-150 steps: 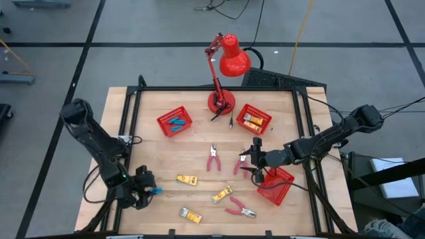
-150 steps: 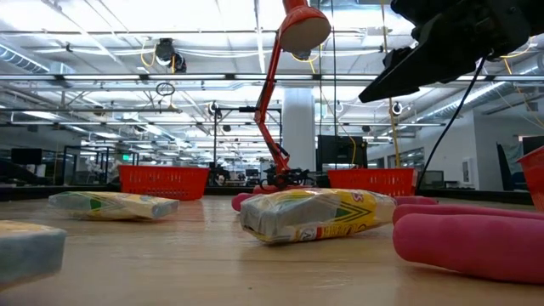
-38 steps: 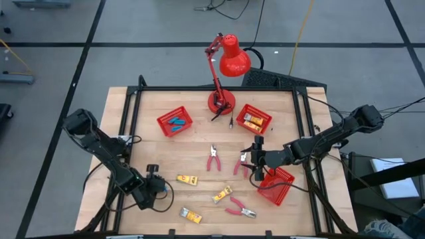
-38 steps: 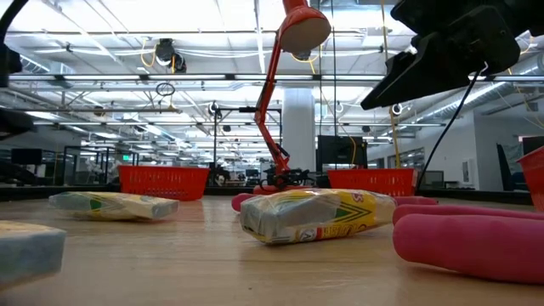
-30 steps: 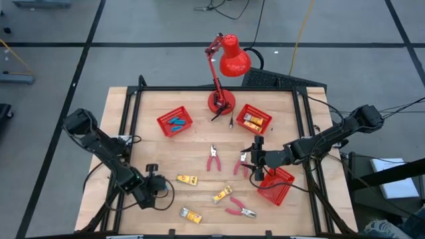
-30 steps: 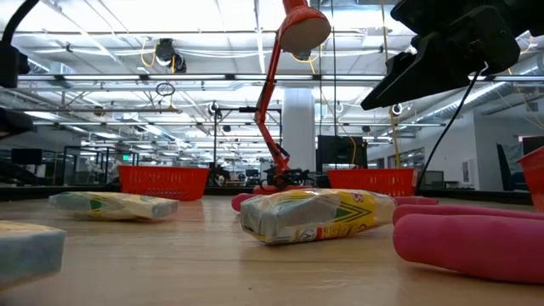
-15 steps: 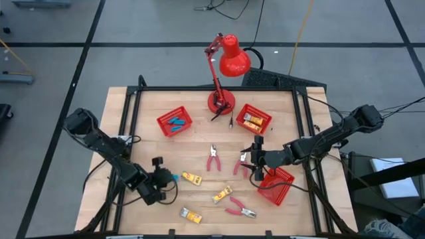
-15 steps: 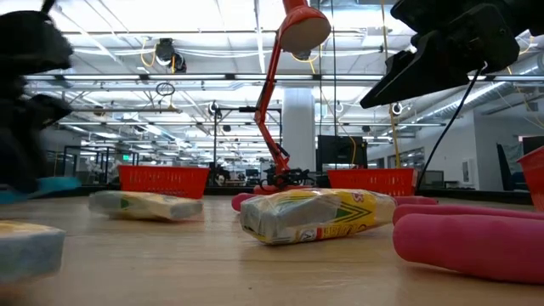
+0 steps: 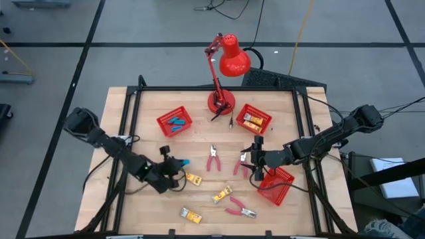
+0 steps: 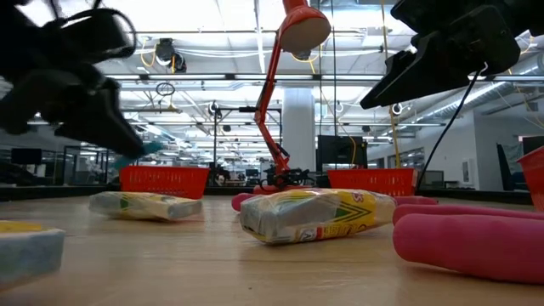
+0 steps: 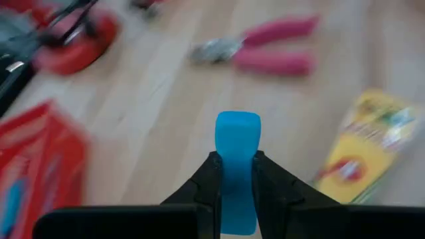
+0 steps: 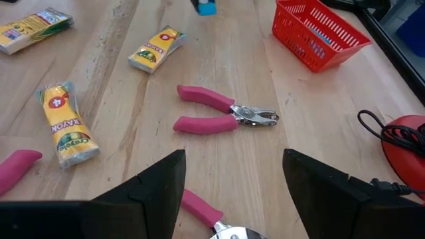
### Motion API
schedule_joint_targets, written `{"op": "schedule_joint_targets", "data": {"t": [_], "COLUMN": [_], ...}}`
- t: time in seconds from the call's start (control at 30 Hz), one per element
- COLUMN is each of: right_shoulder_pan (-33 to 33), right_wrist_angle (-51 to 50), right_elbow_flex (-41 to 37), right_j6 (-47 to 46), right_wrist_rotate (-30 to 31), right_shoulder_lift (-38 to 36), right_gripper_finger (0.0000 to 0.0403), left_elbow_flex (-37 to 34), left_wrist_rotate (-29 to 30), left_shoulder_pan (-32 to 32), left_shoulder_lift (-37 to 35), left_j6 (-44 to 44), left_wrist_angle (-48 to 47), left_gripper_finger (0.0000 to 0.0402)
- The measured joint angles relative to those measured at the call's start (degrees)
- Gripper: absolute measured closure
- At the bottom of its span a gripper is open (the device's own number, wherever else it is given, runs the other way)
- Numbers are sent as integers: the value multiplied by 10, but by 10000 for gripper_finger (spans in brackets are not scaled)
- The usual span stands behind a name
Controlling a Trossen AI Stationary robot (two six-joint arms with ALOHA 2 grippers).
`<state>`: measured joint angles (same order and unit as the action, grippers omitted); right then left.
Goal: Pick & Place School Supplies
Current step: Put the blue eraser into the left red bin
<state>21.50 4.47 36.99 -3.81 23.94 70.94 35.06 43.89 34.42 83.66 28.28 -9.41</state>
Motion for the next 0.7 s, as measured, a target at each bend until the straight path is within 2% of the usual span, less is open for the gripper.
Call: {"op": "schedule_joint_targets", "data": {"t": [0.17,0.23,0.4,0.6,0.7], "right_shoulder_pan": [0,0,0,0,0], "right_wrist_angle": [0,0,1,5,8], "right_elbow_flex": [0,0,0,0,0], "right_j6": [4,5,14,20,25], "right_wrist_rotate": [0,0,-1,0,0], "right_shoulder_lift": [0,0,0,0,0], "right_gripper_finger": [161,161,161,161,161], "left_elbow_flex": [-46,-65,-118,-187,-217], "left_wrist_rotate": [-115,-132,-169,-170,-192], "left_shoulder_pan": [-58,-85,-150,-230,-282], "left_shoulder_lift": [-24,-39,-131,-309,-379], "left_j6": [-170,-210,-281,-324,-332], "left_wrist_angle": [201,245,271,281,285], "left_gripper_finger": [348,348,348,348,348]}}
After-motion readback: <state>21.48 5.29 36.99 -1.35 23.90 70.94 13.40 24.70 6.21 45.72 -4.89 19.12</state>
